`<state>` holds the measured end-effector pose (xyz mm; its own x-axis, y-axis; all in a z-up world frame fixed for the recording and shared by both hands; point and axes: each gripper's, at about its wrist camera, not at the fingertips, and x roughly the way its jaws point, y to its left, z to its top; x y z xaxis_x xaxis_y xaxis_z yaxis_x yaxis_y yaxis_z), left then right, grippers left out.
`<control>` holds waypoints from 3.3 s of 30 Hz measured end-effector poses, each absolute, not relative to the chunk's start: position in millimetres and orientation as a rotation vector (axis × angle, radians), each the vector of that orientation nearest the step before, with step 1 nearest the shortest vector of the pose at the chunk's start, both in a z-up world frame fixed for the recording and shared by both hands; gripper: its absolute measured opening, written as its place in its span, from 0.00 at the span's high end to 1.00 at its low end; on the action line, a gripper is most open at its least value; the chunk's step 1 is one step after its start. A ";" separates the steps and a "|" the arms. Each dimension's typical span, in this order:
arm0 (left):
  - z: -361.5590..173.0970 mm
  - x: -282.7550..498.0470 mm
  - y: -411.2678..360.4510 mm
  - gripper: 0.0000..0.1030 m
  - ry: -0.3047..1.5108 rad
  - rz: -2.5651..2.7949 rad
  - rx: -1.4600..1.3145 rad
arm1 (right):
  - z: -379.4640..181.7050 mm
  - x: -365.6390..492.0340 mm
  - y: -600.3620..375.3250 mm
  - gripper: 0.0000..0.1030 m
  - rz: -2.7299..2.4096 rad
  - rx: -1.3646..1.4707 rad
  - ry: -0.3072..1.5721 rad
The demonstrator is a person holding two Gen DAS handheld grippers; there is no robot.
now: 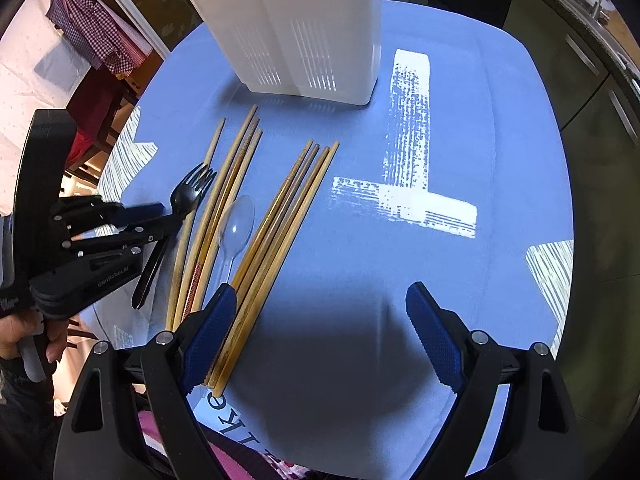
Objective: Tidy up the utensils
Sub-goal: 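Lift the black fork with the left tool while the right tool grasps the clear spoon, then drop the fork into the white holder with the left tool while the right tool drops the spoon in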
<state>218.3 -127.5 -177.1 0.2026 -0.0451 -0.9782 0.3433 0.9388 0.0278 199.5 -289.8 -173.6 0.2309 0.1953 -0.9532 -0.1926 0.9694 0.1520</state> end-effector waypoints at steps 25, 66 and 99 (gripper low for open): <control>-163.2 205.1 -59.2 0.99 1.229 -0.208 0.189 | -203.2 209.5 -202.2 0.70 0.347 -0.045 1.450; -91.3 182.9 -69.7 0.99 1.085 -0.301 0.134 | -132.8 188.2 -237.7 0.91 0.330 0.083 1.023; -16.6 318.6 -159.1 0.99 0.500 -0.270 -0.005 | -85.5 150.8 -330.6 0.91 0.325 0.255 0.754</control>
<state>318.6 -159.1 -16.6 0.8427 -0.2573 -0.4730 0.2548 0.9644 -0.0707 150.8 -330.6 -85.5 0.6834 0.3772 -0.6251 -0.1962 0.9196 0.3404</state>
